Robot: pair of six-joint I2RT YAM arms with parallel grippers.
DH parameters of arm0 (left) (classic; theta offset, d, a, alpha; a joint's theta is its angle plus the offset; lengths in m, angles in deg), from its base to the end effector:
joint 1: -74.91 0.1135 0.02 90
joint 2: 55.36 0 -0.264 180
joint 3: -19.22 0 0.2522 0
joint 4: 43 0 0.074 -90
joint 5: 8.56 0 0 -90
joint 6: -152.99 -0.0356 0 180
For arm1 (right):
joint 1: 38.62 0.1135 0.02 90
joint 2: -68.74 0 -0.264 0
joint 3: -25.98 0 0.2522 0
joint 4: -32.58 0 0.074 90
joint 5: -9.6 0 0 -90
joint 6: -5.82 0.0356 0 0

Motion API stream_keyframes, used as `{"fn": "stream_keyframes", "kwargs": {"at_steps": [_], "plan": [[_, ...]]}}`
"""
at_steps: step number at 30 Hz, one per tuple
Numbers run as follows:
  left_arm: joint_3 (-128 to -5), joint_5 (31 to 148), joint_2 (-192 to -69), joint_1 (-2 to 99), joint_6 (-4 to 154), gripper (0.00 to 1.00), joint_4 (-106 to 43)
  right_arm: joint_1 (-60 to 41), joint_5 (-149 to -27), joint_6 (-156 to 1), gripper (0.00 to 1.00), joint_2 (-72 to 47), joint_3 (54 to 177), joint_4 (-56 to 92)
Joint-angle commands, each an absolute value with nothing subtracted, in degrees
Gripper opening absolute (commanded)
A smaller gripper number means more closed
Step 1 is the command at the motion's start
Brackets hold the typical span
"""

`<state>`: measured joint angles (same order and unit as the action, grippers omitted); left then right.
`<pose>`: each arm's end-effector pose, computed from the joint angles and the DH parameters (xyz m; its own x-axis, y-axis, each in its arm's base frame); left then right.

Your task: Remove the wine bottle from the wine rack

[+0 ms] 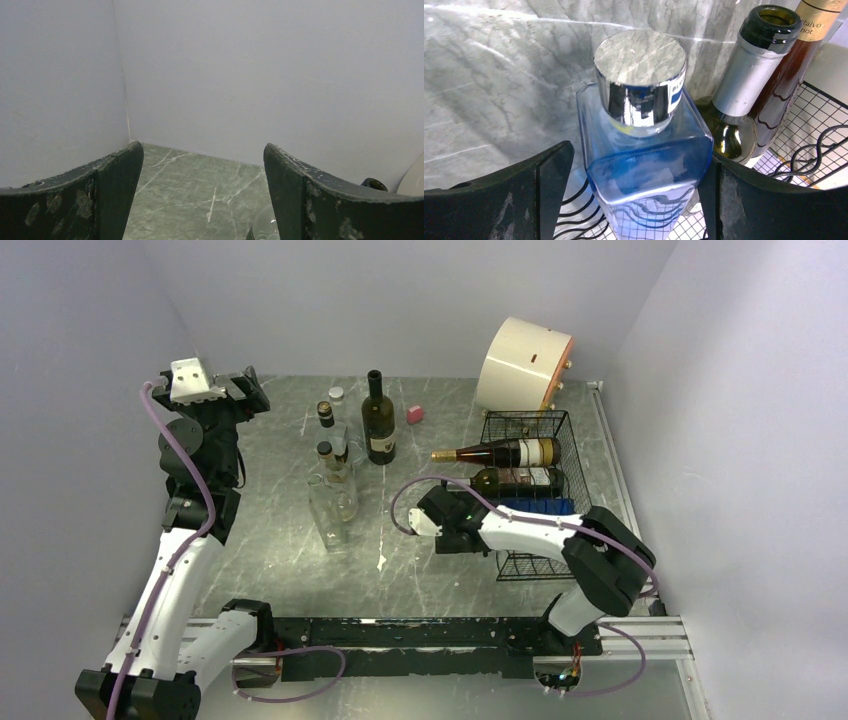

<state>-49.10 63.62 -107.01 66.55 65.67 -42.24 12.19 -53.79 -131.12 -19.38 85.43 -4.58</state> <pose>0.2010 -0.0185 0.4225 0.2781 -0.0859 -0.9567 -0.1399 0.9818 -0.1288 0.1867 0.2038 0.1598 0.0280 -0.9994 0.0190 -0.8152 -0.0339 -0.5782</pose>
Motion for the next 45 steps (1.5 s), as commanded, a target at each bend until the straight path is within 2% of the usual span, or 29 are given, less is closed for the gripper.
{"fn": "stream_keyframes", "kwargs": {"at_steps": [1, 8, 16, 24, 31, 34, 37, 45], "plan": [[-49.73, 63.59, -107.01, 66.76, 66.2, 0.93, -42.87, 11.94, -53.86, -131.64, 0.88, -22.22, 85.37, -2.96], [-49.89, 63.36, -107.13, 66.74, 66.15, 0.93, -42.78, 11.97, -55.47, -131.79, 0.71, -21.75, 85.78, -3.29], [-50.07, 63.75, -107.51, 66.83, 66.62, 0.93, -42.52, 13.12, -59.69, -130.25, 0.42, -17.12, 86.78, -6.42], [-50.08, 63.44, -107.59, 66.83, 67.21, 0.93, -42.29, 16.36, -65.85, -126.25, 0.23, -12.65, 89.08, -10.07], [-50.08, 63.1, -107.81, 66.91, 67.39, 0.93, -42.17, 17.12, -74.82, -121.37, 0.18, -3.89, 87.86, -4.42], [-50.08, 63.16, -107.88, 66.93, 67.47, 0.93, -42.16, 17.11, -78.45, -119.82, 0.06, -2.48, 87.34, -1.94], [-50.25, 63.37, -107.77, 66.91, 67.75, 0.93, -41.99, 17.11, -80.2, -118.65, 0.0, -2.99, 88.1, -1.17], [-50.44, 63.82, -108.06, 67.31, 67.96, 0.93, -41.73, 17.1, -82.16, -114.95, 0.0, -1.41, 92.12, 3.06]]}}
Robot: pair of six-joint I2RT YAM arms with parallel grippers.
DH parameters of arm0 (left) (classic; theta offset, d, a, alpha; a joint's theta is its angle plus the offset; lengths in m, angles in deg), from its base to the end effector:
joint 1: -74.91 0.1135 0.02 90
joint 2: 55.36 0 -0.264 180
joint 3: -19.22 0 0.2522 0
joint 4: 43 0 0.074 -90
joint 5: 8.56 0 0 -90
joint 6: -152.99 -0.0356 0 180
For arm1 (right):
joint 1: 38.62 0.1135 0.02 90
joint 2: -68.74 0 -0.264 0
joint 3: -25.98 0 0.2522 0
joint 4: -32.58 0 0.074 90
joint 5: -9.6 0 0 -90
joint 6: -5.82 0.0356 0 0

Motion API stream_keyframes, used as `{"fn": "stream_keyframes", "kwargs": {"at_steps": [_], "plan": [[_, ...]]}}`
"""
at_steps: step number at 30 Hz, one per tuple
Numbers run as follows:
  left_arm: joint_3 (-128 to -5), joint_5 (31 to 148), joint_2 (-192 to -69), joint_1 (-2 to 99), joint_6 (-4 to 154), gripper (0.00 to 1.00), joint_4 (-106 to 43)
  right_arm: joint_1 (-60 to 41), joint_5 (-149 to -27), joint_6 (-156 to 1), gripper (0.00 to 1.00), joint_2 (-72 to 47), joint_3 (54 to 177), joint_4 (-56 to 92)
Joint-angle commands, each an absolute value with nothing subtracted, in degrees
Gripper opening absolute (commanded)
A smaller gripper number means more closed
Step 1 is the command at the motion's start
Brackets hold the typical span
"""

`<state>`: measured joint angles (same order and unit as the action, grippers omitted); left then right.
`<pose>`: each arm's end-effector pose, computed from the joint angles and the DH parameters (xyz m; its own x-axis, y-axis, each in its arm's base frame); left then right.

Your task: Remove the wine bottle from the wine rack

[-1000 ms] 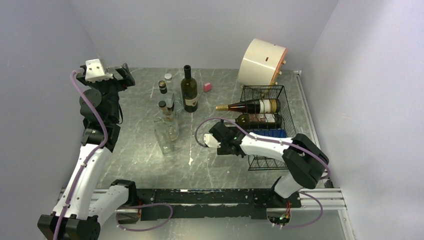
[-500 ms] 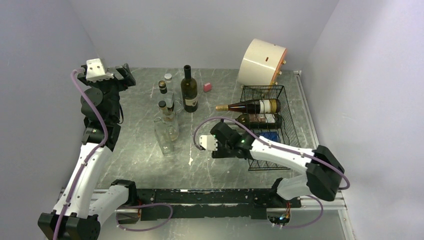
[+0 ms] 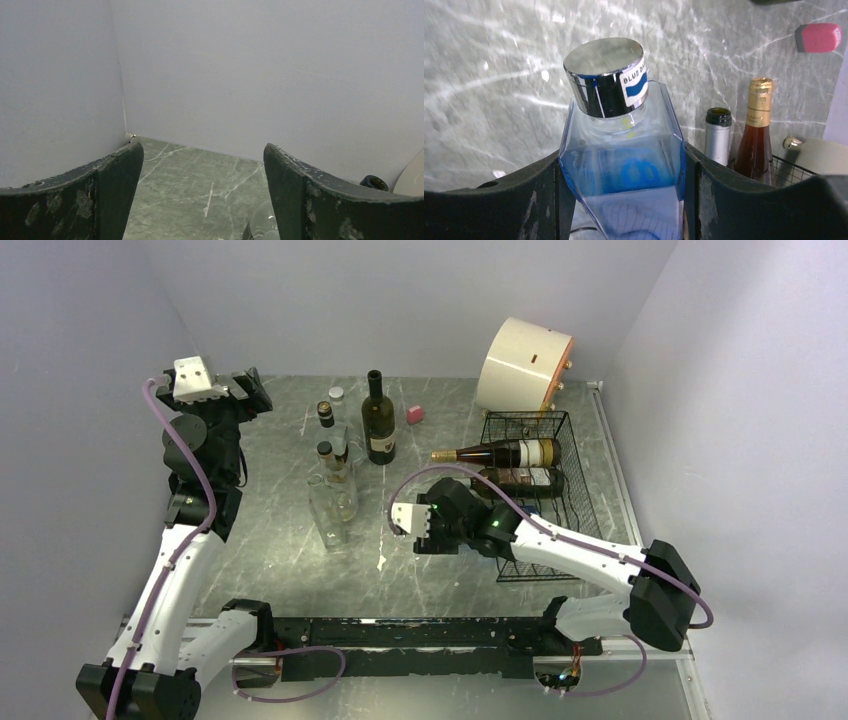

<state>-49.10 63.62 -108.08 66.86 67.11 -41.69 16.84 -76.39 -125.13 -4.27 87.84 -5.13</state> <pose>0.2070 -0.0183 0.4180 0.2553 -0.1052 -0.9611 -0.1423 0.9791 -0.1450 0.1508 0.2147 0.2347 0.1990 -0.8641 -0.4624 -0.8808 0.0492 -0.4710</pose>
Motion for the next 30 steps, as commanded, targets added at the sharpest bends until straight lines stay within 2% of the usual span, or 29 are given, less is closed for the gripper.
{"fn": "stream_keyframes", "kwargs": {"at_steps": [1, 13, 17, 30], "plan": [[-50.51, 63.74, -108.05, 67.35, 67.92, 0.93, -41.65, 17.1, -82.78, -114.15, 0.0, -1.2, 92.79, 3.87], [-50.33, 63.82, -108.09, 67.55, 68.01, 0.93, -41.9, 14.92, -87.03, -106.42, 0.0, -5.49, 98.89, 21.49], [-50.26, 63.61, -107.93, 67.53, 67.84, 0.93, -41.99, 10.72, -94.24, -100.98, 0.0, -7.9, 100.47, 28.37], [-50.18, 63.78, -107.47, 67.44, 67.83, 0.93, -42.07, 3.29, -104.24, -89.52, 0.0, -17.11, 104.67, 47.31]]}}
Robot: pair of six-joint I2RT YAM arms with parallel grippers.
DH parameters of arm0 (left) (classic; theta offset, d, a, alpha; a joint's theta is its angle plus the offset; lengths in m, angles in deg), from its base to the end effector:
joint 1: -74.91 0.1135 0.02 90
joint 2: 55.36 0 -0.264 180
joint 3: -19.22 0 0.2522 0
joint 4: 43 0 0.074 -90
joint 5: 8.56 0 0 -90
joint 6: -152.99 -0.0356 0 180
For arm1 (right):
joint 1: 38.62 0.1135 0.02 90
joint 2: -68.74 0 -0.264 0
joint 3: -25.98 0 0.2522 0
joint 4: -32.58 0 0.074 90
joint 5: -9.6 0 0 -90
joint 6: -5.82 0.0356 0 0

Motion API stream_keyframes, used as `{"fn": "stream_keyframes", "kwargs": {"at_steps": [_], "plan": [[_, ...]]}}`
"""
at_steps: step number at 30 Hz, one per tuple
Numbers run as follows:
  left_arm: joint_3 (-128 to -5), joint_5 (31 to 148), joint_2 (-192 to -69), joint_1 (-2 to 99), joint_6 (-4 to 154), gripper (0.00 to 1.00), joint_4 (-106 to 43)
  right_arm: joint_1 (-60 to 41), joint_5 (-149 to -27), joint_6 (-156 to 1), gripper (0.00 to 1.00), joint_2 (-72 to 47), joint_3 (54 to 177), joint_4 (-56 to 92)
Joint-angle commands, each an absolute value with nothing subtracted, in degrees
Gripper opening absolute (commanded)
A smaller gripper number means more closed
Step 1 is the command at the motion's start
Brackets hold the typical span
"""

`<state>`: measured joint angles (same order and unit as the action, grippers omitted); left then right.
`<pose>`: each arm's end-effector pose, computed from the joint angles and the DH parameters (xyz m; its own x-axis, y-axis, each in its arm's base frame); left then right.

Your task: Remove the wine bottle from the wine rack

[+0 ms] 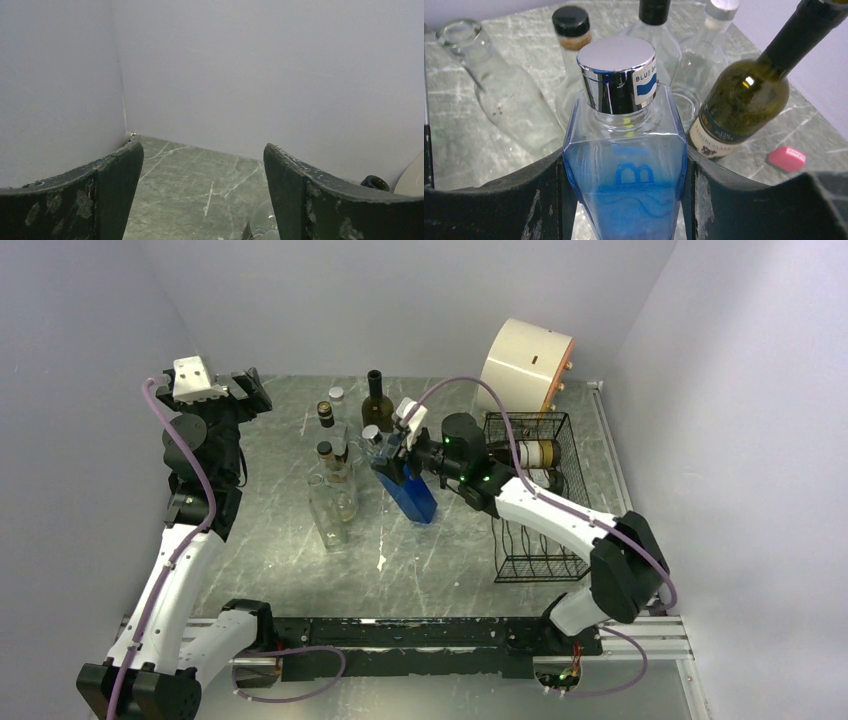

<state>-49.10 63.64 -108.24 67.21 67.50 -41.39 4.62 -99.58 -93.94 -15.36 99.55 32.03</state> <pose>0.2081 -0.0172 0.4169 0.2493 -0.1093 -0.9623 -0.1474 0.9778 -0.1492 0.2444 0.2458 0.3093 0.0115 -0.2089 -0.9779 -0.8929 0.4381 -0.1041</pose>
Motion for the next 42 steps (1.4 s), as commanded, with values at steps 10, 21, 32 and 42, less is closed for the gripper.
{"fn": "stream_keyframes", "kwargs": {"at_steps": [10, 21, 32, 42], "plan": [[-50.17, 63.26, -107.39, 67.44, 67.26, 0.93, -42.18, 1.75, -106.31, -83.51, 0.0, -27.85, 109.13, 63.14], [-50.28, 63.54, -107.52, 67.49, 67.22, 0.93, -42.16, -0.22, -105.93, -81.56, 0.0, -34.09, 108.73, 76.13], [-50.43, 64.23, -107.95, 67.44, 67.73, 0.93, -41.99, -1.56, -103.35, -80.36, 0.06, -34.04, 100.28, 80.28], [-50.52, 64.64, -108.35, 67.44, 68.0, 0.93, -41.83, -1.61, -102.77, -81.36, 0.64, -34.27, 102.47, 73.36]]}}
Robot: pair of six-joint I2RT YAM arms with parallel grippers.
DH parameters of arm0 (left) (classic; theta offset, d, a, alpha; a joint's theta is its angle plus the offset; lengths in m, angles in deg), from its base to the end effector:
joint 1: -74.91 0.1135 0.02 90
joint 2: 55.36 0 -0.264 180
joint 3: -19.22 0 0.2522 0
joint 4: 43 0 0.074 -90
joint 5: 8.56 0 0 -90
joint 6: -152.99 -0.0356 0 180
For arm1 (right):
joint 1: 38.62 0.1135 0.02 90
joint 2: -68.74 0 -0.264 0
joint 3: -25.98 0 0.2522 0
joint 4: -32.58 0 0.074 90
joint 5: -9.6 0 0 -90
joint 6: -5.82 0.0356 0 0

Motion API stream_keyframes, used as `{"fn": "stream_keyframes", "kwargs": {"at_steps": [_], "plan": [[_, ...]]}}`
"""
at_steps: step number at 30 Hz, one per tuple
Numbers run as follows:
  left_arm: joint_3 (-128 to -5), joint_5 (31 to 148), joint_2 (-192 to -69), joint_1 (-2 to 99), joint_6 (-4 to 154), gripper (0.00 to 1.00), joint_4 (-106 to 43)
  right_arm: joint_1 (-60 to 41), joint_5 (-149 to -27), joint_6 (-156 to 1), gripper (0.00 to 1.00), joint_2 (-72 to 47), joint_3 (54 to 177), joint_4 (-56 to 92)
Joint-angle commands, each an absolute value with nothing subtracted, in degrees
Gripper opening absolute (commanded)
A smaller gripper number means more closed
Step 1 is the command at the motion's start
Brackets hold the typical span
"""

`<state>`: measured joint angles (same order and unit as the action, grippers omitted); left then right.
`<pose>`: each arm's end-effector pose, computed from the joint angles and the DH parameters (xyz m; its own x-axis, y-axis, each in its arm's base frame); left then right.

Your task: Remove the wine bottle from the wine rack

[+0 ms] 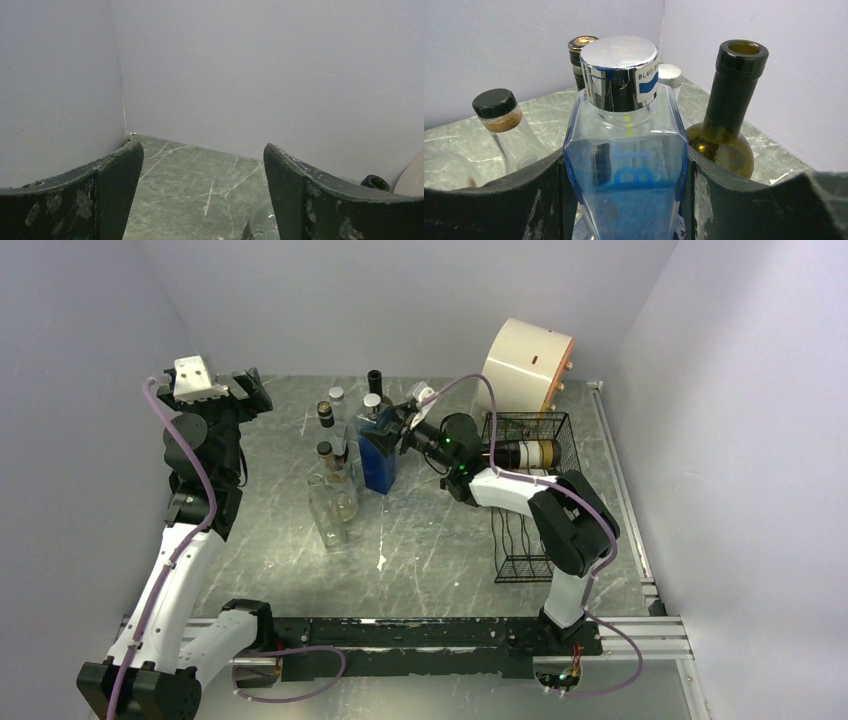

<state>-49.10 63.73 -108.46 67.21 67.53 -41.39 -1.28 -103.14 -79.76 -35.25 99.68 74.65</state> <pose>0.2093 -0.0174 0.4162 0.2455 -0.1093 -0.9632 -0.1464 0.9781 -0.1483 0.3146 0.2573 0.2643 0.0955 0.1623 -0.9821 -0.8702 0.4927 -0.0032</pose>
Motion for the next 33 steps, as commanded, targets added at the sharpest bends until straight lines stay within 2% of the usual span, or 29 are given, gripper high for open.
{"fn": "stream_keyframes", "kwargs": {"at_steps": [1, 12, 20, 25, 33], "plan": [[-50.6, 64.51, -108.24, 67.44, 68.0, 0.93, -41.75, -1.62, -102.45, -81.37, 0.67, -34.49, 103.16, 72.39], [-50.3, 65.21, -108.17, 67.44, 68.53, 0.93, -41.97, -1.56, -101.12, -81.83, 1.0, -31.11, 103.5, 65.49], [-50.18, 65.47, -107.95, 67.32, 68.75, 0.93, -42.01, -1.57, -98.7, -82.16, 1.0, -21.55, 101.03, 47.64], [-50.48, 65.51, -108.09, 66.79, 68.62, 0.93, -41.77, -1.57, -100.2, -89.29, 1.0, -15.49, 99.53, 32.51], [-50.54, 64.95, -107.78, 66.52, 68.28, 0.93, -41.7, -1.62, -88.3, -93.51, 1.0, -1.12, 88.84, 20.49]]}}
